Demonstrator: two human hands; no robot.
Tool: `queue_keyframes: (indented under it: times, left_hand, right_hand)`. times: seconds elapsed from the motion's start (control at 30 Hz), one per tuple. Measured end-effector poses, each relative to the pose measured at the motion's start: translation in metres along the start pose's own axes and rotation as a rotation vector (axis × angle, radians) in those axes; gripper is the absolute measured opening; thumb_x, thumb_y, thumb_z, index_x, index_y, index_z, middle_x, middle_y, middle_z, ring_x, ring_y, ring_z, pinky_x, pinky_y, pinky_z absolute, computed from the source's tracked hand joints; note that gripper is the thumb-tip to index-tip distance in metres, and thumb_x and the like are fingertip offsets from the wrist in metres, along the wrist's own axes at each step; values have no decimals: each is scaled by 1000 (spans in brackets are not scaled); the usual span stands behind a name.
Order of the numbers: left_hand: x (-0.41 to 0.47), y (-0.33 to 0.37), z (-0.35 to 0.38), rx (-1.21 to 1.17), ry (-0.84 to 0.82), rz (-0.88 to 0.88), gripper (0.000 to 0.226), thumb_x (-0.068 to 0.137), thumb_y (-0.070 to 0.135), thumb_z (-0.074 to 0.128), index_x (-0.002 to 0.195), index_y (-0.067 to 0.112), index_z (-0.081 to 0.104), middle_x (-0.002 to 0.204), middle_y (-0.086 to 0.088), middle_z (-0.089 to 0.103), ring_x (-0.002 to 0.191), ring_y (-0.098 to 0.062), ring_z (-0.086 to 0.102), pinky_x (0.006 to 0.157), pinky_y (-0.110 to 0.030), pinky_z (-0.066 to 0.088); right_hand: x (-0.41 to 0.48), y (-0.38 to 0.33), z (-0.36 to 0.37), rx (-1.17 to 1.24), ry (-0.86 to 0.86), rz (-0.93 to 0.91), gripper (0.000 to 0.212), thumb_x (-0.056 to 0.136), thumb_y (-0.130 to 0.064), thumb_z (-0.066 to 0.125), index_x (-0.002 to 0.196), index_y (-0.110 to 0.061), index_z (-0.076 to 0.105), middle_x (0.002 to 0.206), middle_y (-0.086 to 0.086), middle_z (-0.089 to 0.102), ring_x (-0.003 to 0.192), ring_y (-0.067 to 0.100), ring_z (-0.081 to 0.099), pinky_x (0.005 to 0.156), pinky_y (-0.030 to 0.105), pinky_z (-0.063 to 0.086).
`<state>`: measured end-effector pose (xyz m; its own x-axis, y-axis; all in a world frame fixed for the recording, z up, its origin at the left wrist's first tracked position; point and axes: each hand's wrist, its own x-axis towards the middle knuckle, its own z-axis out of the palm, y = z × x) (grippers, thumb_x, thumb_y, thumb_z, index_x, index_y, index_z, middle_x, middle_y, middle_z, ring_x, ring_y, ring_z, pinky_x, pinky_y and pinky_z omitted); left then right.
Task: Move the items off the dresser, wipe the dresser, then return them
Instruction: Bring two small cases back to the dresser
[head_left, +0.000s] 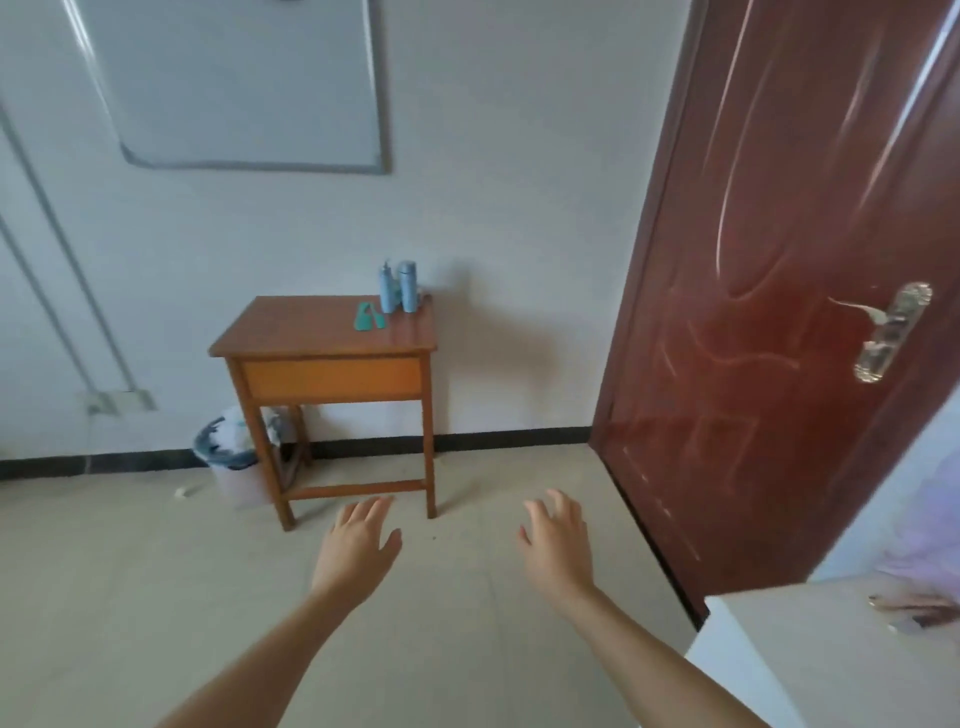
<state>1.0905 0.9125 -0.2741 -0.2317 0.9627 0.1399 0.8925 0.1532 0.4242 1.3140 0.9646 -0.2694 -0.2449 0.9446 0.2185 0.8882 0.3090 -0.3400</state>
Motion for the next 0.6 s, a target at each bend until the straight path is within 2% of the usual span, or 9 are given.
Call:
queue_keyframes:
  times: [0.1, 0.27, 0.37, 0.6]
  left_hand:
    - [0, -76, -43, -45, 82, -80, 49, 92, 27, 50, 138, 14, 40, 141, -3, 44, 133, -22, 31, 109, -33, 32]
    - [-3, -160, -92, -50, 189, -180, 45, 92, 24, 51, 136, 14, 42, 140, -4, 44, 132, -22, 32, 107, -33, 32]
    - [5, -190, -101, -27, 201, -203, 47, 94, 27, 49, 138, 14, 40, 141, -3, 44, 132, -21, 32, 108, -31, 30]
    - [66, -207, -95, -48, 173, -194, 49, 94, 29, 48, 140, 17, 37, 144, 1, 40, 134, -17, 29, 109, -29, 31]
  right_hand:
    - [29, -74, 24, 4, 13, -138, 37, 97, -30, 42, 131, -18, 46, 147, 5, 28, 138, 20, 21, 109, 26, 25]
    - [59, -164, 63, -19, -57, -265, 37, 94, -29, 47, 127, -14, 51, 142, 11, 37, 133, 28, 30, 105, 36, 30]
    - [72, -191, 80, -7, -60, -302, 33, 91, -27, 53, 120, -12, 57, 138, 15, 43, 131, 31, 35, 103, 40, 34]
    - [147, -198, 99, -63, -40, -311, 34, 93, -30, 47, 123, -16, 54, 143, 9, 37, 136, 25, 27, 107, 36, 29]
